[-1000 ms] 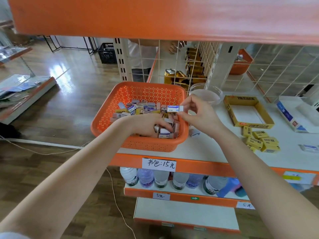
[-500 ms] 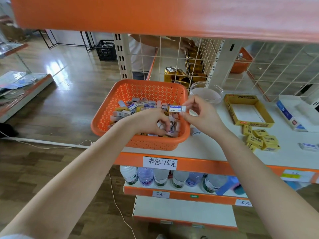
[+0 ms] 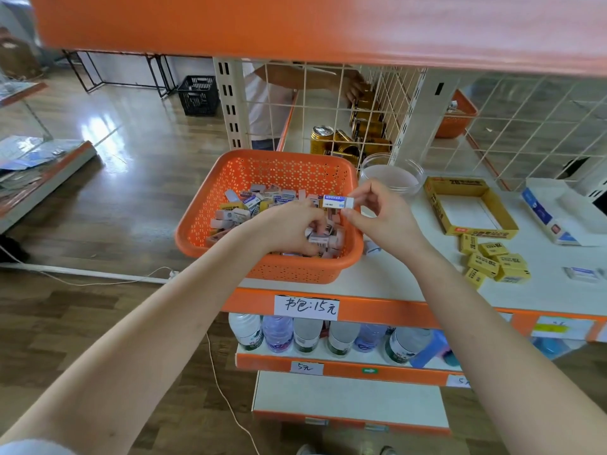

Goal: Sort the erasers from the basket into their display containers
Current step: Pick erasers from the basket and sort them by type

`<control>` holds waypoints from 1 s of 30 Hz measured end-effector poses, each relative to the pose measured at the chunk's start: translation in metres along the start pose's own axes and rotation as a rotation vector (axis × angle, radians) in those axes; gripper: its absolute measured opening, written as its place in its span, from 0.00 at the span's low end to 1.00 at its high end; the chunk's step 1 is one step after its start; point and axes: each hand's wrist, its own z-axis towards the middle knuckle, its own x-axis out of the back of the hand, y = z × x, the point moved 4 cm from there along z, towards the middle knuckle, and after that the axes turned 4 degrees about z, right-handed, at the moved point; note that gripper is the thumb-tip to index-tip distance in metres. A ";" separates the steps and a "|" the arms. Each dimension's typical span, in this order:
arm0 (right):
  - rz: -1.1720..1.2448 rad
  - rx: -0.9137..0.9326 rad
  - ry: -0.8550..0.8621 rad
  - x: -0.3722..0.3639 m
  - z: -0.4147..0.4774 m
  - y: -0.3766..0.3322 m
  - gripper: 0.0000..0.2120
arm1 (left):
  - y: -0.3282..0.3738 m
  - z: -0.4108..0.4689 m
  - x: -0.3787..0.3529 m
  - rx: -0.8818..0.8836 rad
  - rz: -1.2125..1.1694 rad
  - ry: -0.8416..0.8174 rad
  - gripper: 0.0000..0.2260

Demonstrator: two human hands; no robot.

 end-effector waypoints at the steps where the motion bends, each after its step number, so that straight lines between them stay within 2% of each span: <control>1: 0.007 -0.001 0.007 0.000 0.000 0.000 0.09 | -0.002 -0.001 0.002 0.003 -0.033 0.037 0.12; 6: 0.025 -0.009 0.022 0.003 0.003 0.002 0.10 | -0.007 -0.008 0.014 0.014 -0.130 0.194 0.12; 10: 0.059 -0.017 0.106 0.018 0.003 0.002 0.09 | -0.006 -0.010 0.029 0.028 -0.197 0.284 0.12; 15: 0.078 -0.049 0.214 0.056 -0.005 0.009 0.11 | 0.028 0.003 0.049 -0.041 -0.244 0.401 0.10; 18: 0.057 -0.074 0.269 0.087 -0.017 0.021 0.11 | 0.063 0.023 0.050 -0.095 -0.198 0.413 0.09; 22: -0.014 -0.073 0.340 0.136 -0.036 0.037 0.17 | 0.114 0.055 0.043 -0.162 -0.196 0.424 0.08; 30: -0.103 -0.181 0.454 0.237 -0.076 0.083 0.15 | 0.203 0.124 0.004 -0.214 -0.282 0.263 0.09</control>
